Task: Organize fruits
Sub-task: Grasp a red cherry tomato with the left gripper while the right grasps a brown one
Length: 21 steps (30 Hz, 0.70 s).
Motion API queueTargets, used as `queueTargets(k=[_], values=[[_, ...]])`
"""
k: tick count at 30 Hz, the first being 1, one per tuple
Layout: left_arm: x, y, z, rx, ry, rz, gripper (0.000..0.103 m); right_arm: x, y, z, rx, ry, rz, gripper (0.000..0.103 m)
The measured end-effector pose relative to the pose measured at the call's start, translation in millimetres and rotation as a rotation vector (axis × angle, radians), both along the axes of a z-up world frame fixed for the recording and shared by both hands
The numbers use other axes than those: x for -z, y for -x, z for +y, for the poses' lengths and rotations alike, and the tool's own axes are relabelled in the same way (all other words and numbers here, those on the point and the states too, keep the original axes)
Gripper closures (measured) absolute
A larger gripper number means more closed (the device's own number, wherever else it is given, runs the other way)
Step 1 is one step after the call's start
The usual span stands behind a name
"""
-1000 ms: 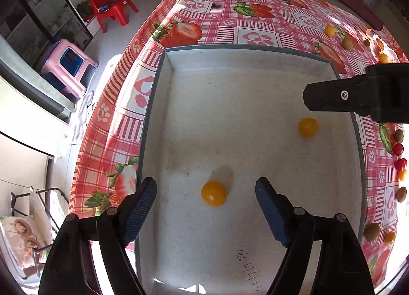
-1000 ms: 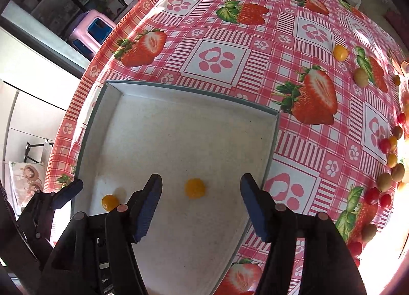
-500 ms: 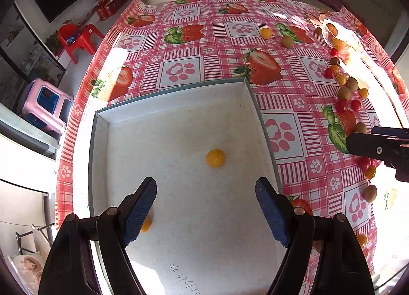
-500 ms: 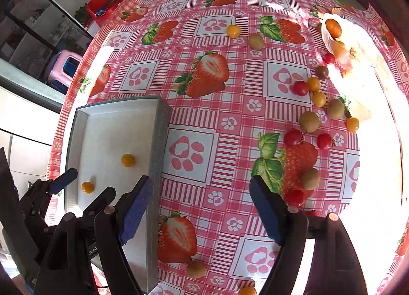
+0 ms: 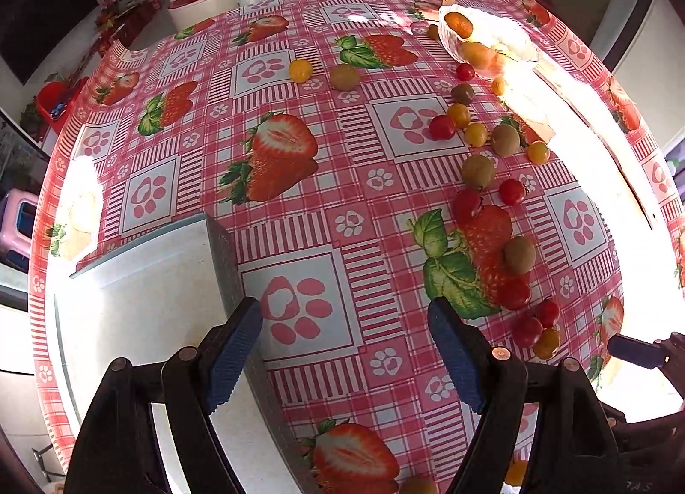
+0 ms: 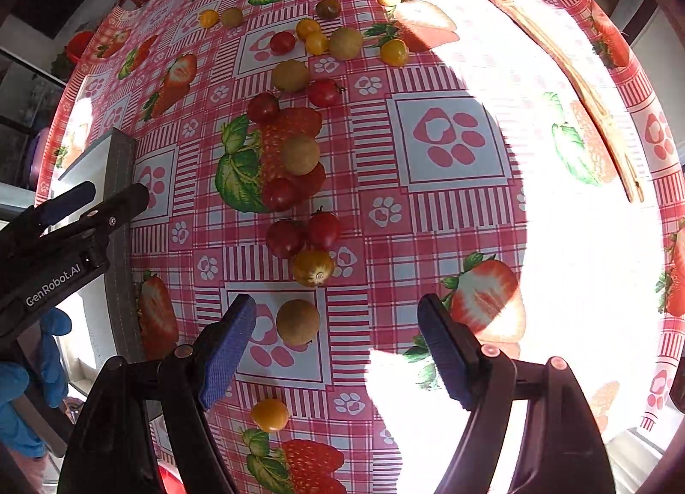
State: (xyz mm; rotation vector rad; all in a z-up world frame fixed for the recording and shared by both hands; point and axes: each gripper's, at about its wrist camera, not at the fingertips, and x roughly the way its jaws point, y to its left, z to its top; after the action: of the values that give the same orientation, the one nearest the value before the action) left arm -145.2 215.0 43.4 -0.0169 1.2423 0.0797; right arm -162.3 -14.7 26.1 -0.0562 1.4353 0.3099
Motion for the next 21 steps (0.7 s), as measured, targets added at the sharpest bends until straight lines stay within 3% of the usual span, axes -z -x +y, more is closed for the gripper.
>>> queueTargets(k=[14,21], values=[[24,-60,-36,0.030,0.043,-0.014,0.023,15,22,1,-0.021,-0.049,0.024,0.023],[33,-75,-52,0.067,0.043,-0.009,0.023,20,24,18,-0.035,-0.041,0.004,0.032]])
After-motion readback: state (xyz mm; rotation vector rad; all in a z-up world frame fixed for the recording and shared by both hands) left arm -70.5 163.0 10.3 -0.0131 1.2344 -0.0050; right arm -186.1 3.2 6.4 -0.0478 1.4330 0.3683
